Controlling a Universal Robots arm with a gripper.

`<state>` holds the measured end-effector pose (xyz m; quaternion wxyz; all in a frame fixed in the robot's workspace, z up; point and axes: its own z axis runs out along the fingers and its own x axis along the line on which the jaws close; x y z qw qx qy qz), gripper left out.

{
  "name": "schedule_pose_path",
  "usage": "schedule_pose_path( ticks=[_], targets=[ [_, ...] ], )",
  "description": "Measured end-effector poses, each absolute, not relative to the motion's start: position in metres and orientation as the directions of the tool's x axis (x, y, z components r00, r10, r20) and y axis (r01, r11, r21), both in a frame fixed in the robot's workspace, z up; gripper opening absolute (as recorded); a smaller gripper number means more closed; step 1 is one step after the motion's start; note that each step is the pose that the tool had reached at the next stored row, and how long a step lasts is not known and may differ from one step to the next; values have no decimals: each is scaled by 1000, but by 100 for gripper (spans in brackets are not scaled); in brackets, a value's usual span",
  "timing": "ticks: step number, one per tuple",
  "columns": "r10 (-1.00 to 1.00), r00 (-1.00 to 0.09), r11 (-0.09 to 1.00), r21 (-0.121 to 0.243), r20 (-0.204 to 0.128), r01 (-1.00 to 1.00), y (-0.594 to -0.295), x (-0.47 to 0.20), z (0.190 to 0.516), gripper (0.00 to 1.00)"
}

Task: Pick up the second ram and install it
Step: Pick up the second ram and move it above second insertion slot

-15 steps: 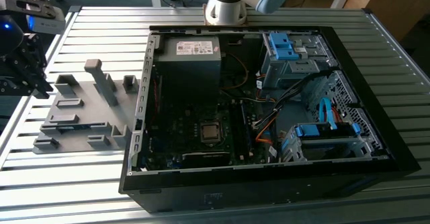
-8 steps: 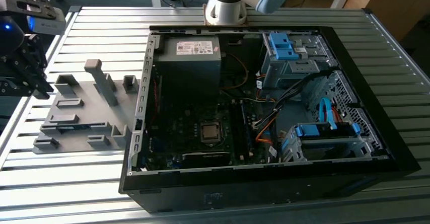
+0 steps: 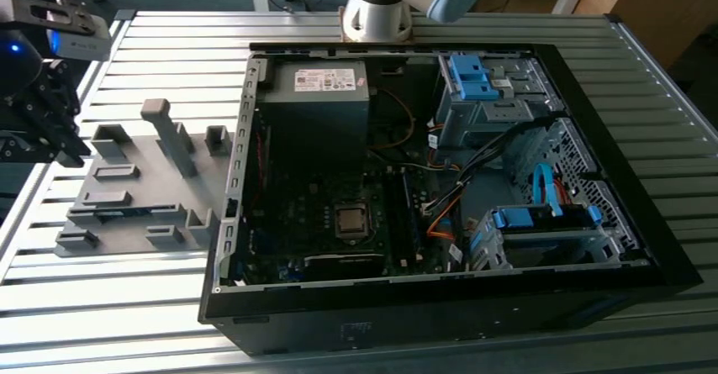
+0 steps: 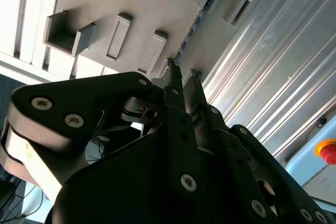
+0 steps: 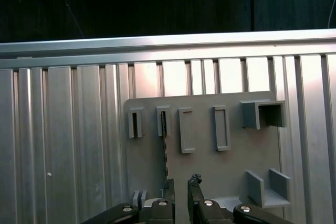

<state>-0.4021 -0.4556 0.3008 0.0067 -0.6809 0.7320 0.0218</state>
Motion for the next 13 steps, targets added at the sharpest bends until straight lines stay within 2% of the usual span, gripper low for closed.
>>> schedule_pose_path(
  ticks=[13],
  targets=[
    [-997, -73, 72, 23, -39, -997, -456, -402, 297, 25]
  ],
)
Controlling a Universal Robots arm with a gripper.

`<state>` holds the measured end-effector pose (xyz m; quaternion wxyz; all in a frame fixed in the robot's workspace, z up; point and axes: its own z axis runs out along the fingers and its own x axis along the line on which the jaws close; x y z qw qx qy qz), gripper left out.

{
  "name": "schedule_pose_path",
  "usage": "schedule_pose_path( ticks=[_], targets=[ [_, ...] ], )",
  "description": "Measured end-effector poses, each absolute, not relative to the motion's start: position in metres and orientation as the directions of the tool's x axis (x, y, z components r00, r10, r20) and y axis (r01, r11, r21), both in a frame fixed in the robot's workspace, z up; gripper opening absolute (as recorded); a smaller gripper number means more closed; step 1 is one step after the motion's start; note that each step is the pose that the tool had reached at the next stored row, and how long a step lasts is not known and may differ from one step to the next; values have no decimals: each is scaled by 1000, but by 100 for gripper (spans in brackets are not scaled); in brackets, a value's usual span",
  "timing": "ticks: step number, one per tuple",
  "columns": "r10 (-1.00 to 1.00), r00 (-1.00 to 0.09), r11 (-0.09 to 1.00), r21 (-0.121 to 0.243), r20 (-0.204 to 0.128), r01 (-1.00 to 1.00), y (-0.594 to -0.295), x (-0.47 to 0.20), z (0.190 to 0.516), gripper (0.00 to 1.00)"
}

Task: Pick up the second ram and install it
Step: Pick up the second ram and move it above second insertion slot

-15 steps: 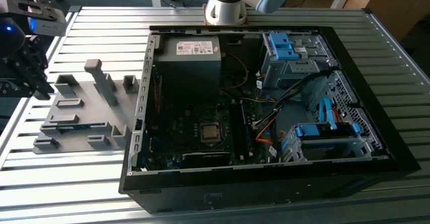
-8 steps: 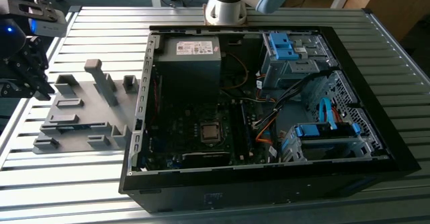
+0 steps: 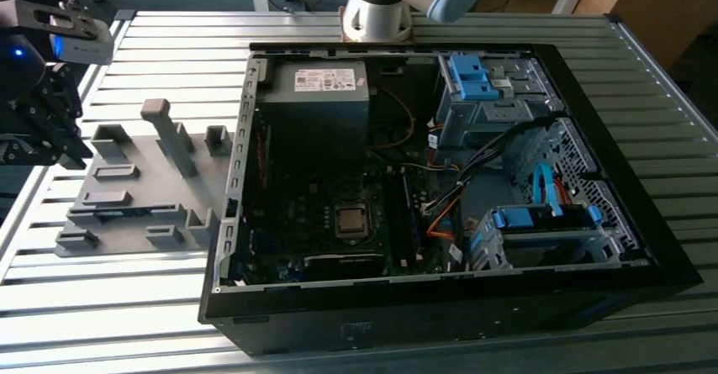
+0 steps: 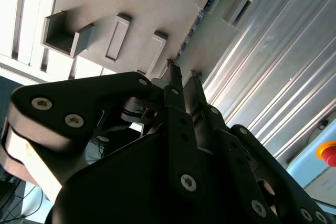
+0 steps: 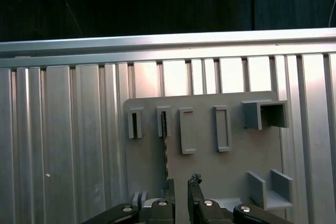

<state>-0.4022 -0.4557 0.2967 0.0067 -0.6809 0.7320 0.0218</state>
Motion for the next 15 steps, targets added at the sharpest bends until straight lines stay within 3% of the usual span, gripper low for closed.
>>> schedule_pose_path(
  ticks=[15],
  targets=[
    [-997, -73, 72, 23, -39, -997, -457, -402, 293, 25]
  ],
)
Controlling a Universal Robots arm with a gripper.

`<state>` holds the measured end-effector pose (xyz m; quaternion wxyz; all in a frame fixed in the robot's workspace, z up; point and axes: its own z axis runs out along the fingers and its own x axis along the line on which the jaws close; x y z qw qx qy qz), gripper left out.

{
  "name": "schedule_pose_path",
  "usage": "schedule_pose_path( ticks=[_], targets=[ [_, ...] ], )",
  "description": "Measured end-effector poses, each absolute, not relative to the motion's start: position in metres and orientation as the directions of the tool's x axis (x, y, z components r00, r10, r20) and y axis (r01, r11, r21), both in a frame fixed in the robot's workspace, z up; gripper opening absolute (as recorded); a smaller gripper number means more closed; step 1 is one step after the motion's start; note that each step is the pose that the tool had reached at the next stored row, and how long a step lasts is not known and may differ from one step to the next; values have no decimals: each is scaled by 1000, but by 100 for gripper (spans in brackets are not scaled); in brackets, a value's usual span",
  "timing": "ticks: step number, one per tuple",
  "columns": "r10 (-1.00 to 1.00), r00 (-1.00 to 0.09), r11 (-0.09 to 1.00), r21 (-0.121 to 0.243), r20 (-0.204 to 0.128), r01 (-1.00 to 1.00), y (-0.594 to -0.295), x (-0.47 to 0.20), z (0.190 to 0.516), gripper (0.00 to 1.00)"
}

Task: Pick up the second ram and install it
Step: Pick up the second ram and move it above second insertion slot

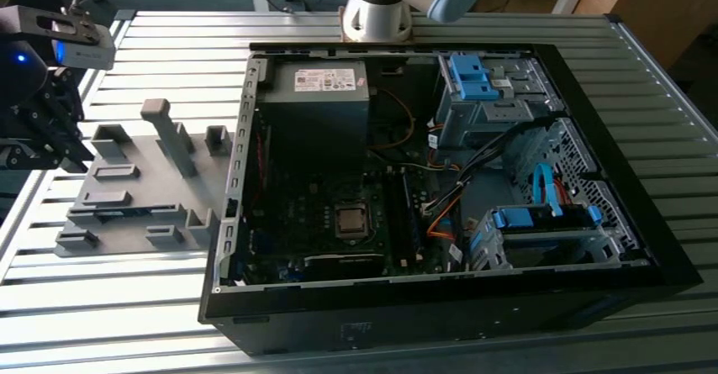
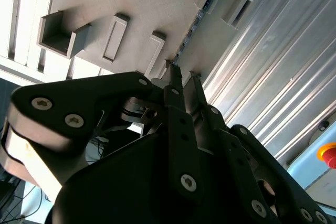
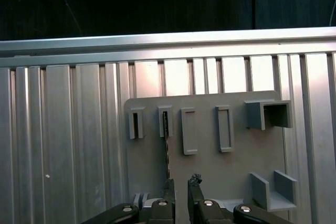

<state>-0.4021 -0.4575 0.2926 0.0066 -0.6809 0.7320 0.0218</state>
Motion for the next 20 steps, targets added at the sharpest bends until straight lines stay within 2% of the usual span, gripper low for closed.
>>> schedule_pose_path(
  ticks=[6, 7, 20],
  targets=[
    [-997, -73, 72, 23, -39, -997, -458, -402, 293, 25],
    [-997, -73, 72, 23, -39, -997, -458, -402, 293, 32],
    [-997, -73, 72, 23, -40, -997, -457, -402, 291, 32]
  ],
)
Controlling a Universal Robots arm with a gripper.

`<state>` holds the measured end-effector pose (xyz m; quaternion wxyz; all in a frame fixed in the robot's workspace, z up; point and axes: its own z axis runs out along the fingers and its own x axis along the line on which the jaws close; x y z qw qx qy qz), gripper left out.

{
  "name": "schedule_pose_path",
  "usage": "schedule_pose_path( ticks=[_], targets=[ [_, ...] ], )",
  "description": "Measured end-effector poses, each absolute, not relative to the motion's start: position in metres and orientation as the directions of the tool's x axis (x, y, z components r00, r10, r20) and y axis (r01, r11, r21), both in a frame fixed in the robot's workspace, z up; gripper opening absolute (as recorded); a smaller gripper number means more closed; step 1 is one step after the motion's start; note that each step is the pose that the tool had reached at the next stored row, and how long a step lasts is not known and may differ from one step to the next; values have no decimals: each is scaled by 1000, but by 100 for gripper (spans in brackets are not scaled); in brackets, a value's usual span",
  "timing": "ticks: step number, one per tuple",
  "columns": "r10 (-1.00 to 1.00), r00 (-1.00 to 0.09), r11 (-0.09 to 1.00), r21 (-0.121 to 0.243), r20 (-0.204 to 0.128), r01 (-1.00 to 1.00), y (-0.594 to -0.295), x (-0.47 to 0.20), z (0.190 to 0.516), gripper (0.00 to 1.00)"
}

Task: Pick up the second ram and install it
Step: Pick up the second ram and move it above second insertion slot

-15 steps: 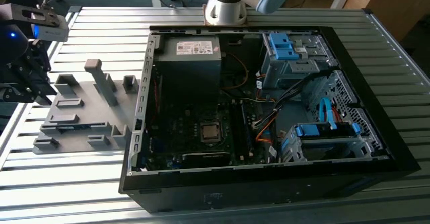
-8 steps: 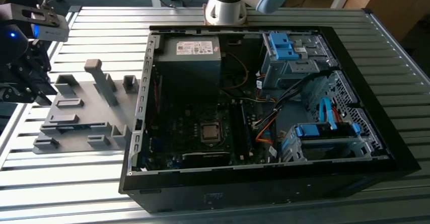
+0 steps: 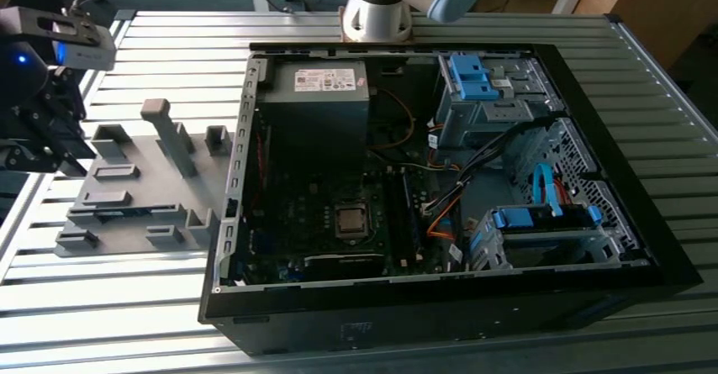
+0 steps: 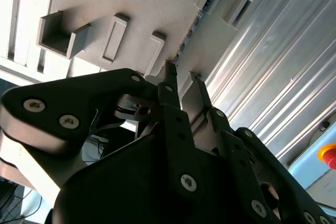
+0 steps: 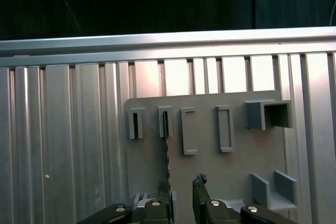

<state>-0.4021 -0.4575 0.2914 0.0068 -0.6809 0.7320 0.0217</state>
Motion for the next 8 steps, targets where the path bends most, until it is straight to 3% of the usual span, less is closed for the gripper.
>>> schedule_pose_path(
  ticks=[8],
  targets=[
    [-997, -73, 72, 23, -39, -997, -457, -402, 283, 32]
  ],
)
